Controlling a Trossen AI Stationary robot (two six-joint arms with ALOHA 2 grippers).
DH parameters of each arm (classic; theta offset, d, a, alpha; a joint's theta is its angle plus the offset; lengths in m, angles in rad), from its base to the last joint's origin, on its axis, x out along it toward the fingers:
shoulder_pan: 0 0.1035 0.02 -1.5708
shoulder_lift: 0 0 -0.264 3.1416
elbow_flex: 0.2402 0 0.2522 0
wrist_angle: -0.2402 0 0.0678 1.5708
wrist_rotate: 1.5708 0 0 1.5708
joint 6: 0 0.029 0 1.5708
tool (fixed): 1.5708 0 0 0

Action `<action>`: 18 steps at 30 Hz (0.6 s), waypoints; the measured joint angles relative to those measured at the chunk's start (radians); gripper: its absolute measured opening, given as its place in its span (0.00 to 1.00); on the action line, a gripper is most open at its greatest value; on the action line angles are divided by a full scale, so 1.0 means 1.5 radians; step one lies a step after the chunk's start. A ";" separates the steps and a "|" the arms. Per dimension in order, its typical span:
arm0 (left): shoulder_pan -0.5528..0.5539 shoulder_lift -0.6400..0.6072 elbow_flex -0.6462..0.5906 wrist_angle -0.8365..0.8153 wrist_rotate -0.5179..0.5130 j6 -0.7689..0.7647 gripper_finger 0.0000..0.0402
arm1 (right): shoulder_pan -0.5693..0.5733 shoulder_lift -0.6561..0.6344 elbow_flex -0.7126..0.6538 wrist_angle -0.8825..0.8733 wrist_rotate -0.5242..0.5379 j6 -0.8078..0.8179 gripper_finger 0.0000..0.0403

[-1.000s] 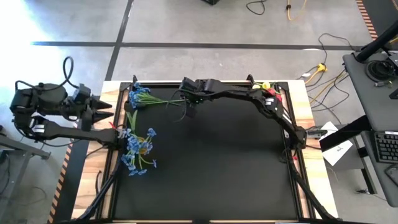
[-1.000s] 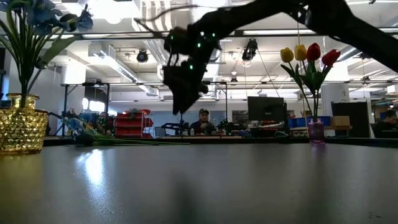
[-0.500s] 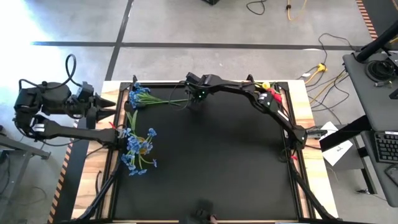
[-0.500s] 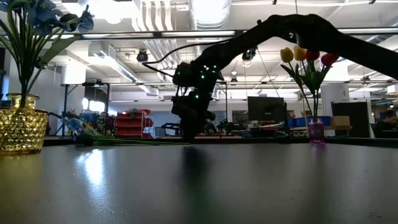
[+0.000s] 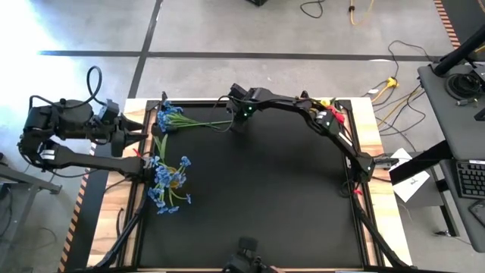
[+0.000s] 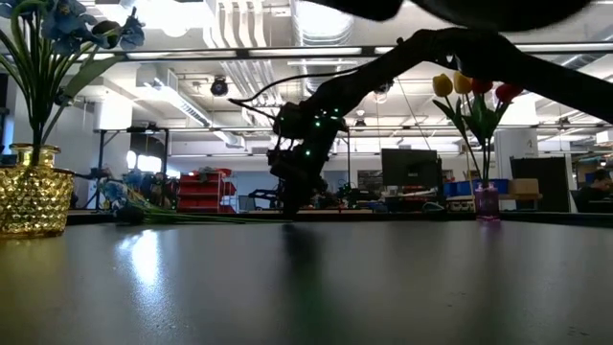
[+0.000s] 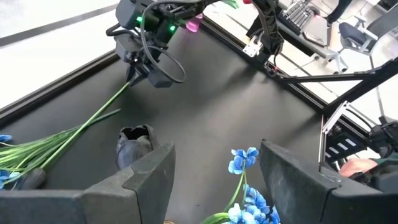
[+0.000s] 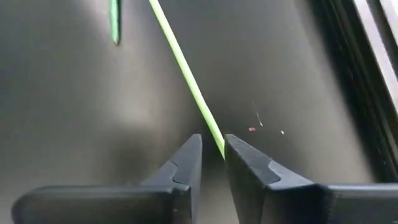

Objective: Sort flowers into vase by color
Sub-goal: Put the black flower into the yellow vase

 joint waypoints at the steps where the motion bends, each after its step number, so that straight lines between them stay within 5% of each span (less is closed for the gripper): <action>1: 0.000 0.000 0.000 0.000 0.000 -0.003 0.54 | -0.001 0.000 -0.004 0.000 0.000 -0.007 0.15; 12: 0.000 -0.004 0.000 0.002 0.000 -0.013 0.54 | 0.002 -0.003 -0.039 -0.009 -0.051 -0.049 0.02; 18: 0.000 -0.004 0.000 0.002 0.000 -0.010 0.54 | 0.021 -0.009 -0.007 -0.120 -0.051 -0.065 0.02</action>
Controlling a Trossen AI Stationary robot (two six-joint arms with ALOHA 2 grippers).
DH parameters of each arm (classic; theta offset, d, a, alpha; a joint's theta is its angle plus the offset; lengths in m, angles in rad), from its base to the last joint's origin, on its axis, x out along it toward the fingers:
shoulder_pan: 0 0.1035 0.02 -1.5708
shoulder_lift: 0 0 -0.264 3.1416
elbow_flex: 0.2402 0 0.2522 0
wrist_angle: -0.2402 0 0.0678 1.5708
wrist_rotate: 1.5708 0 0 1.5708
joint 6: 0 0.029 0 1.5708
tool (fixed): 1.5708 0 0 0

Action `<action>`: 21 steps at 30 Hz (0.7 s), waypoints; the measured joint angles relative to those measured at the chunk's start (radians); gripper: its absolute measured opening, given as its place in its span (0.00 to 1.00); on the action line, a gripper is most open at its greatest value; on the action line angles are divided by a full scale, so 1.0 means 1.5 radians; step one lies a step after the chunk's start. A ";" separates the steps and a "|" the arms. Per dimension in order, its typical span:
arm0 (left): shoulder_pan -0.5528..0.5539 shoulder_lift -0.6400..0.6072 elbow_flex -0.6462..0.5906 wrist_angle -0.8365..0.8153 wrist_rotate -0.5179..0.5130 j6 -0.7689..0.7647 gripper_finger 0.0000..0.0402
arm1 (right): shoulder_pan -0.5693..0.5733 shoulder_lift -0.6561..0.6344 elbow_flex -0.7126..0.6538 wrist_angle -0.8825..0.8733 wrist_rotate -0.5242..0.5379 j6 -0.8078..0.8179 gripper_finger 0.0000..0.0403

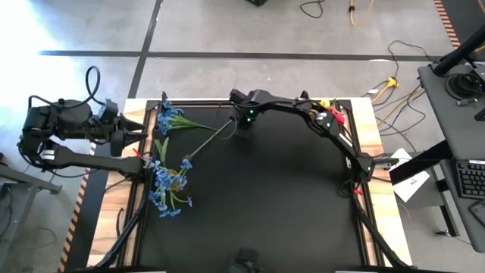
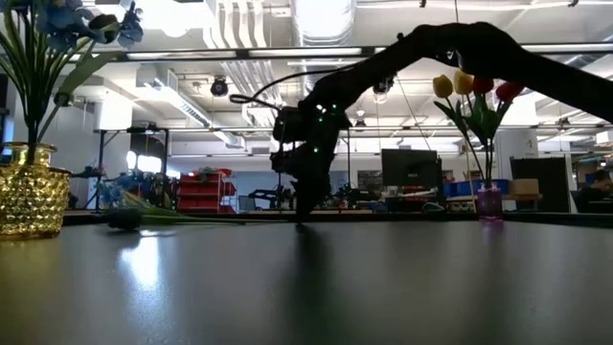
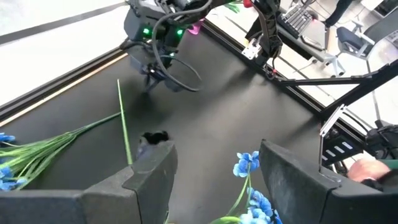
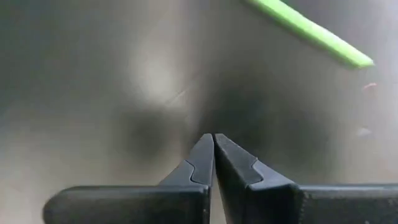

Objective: Sort flowers into vase by color
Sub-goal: Put the black flower into the yellow vase

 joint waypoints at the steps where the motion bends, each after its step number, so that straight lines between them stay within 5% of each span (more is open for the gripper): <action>1: 0.000 0.000 0.000 0.000 0.000 0.000 0.54 | 0.005 -0.003 0.003 -0.016 -0.002 -0.009 0.02; 7: 0.000 -0.001 0.000 0.000 0.000 0.000 0.54 | 0.031 -0.033 0.023 0.049 -0.007 -0.041 0.07; 16: 0.000 -0.001 0.000 -0.001 0.000 0.017 0.54 | 0.101 -0.031 0.026 0.063 -0.024 -0.086 0.39; 21: 0.000 -0.001 0.000 -0.001 -0.001 0.031 0.54 | 0.154 -0.030 0.026 0.108 0.001 -0.103 0.47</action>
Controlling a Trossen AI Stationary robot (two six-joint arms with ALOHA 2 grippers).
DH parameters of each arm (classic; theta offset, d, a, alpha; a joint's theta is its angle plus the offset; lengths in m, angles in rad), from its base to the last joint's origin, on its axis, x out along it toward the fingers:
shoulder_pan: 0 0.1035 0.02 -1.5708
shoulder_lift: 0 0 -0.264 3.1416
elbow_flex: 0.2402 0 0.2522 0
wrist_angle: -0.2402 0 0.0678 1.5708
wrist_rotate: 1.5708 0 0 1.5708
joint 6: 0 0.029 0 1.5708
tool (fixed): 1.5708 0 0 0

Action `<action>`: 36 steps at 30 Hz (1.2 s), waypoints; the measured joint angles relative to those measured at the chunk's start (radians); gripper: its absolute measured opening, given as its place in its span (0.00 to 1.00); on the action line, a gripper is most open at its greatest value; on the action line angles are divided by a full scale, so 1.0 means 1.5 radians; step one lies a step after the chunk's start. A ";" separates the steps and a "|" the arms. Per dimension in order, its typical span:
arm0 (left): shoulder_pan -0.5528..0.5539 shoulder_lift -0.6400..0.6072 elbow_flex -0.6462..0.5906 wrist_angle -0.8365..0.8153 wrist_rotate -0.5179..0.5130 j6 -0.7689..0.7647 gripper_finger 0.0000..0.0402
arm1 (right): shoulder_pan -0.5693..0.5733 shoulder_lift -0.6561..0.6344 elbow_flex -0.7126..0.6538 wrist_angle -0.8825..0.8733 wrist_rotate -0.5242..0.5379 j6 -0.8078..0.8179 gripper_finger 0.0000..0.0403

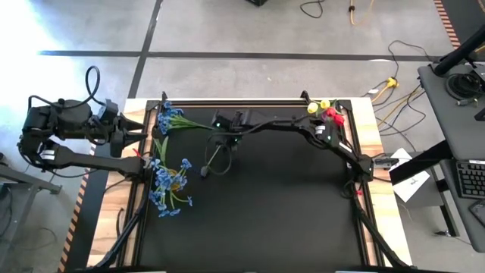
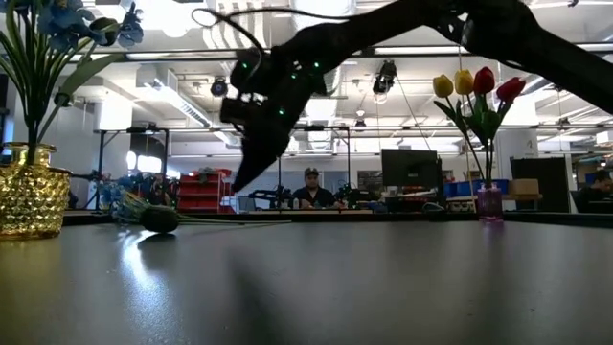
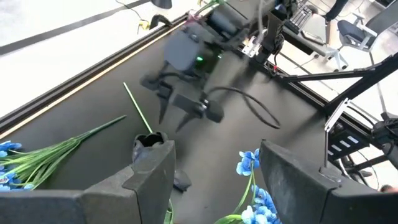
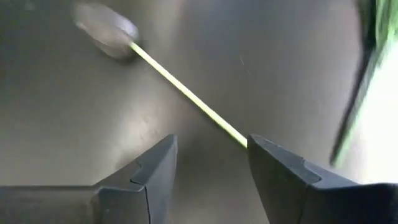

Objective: Sort flowers into vase by color
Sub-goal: Put the black flower into the yellow vase

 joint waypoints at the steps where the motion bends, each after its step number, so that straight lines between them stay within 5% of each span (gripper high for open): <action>1: 0.000 0.000 0.000 0.000 0.000 0.002 0.54 | 0.010 0.000 0.000 0.012 0.002 -0.003 0.47; 11: 0.000 -0.011 0.000 -0.001 0.001 0.007 0.54 | 0.083 0.011 -0.041 0.164 0.086 -0.015 0.48; 22: 0.000 -0.040 0.001 -0.001 0.025 0.005 0.54 | 0.089 0.061 -0.046 0.199 0.096 -0.003 0.45; 36: 0.000 -0.049 0.002 -0.001 0.043 0.003 0.55 | 0.089 0.104 -0.042 0.242 0.094 0.032 0.19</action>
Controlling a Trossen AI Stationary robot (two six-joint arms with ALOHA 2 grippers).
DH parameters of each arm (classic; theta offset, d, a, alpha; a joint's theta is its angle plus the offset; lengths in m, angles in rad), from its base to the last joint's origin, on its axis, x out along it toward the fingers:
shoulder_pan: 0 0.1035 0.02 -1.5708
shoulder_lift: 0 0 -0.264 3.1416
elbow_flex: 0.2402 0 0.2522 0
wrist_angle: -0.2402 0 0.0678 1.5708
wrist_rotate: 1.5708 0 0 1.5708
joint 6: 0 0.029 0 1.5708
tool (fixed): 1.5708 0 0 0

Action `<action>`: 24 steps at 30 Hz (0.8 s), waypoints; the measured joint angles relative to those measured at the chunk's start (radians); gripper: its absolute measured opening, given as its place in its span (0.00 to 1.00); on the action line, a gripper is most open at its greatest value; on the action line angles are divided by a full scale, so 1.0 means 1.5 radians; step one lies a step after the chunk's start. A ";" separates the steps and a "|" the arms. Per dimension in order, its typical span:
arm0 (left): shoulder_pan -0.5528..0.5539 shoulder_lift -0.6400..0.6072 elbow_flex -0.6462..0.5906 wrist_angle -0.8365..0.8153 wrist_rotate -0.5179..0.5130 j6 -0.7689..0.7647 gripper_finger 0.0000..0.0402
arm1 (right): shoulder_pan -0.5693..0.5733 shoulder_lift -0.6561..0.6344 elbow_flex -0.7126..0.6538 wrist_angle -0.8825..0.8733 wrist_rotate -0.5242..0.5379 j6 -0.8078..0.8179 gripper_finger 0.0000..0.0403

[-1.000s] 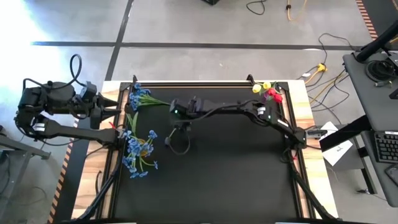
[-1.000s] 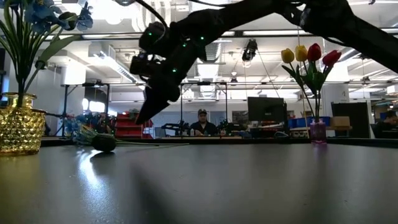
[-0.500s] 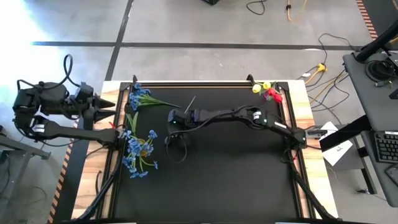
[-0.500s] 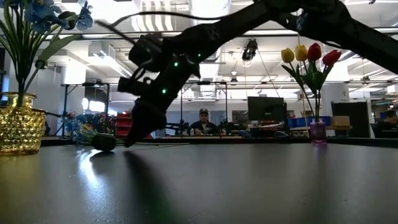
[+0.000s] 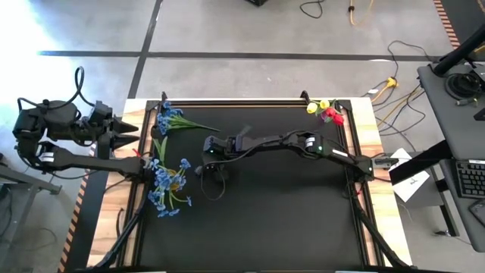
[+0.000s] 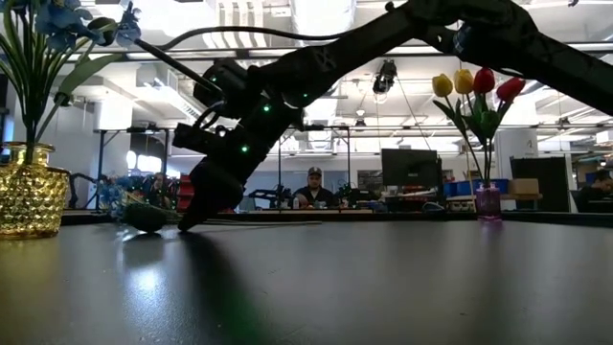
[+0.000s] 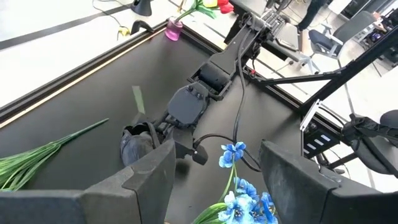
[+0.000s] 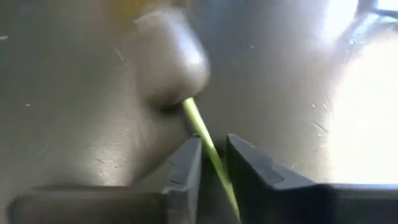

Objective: Sort flowers into vase by color
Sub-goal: Put the black flower into the yellow vase

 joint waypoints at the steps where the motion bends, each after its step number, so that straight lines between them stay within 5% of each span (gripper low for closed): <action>1: 0.000 0.000 0.000 0.000 0.000 0.001 0.55 | 0.000 0.000 0.000 -0.001 -0.001 0.000 0.16; 5: 0.000 0.000 0.000 0.000 0.000 0.007 0.54 | 0.002 -0.007 -0.001 -0.002 0.000 0.001 0.04; 13: 0.000 0.000 0.000 0.023 0.000 0.022 0.55 | 0.004 -0.039 0.057 -0.054 0.017 0.088 0.03; 24: 0.000 -0.002 -0.001 0.139 0.000 0.130 0.55 | -0.005 -0.267 0.073 -0.008 0.045 0.126 0.03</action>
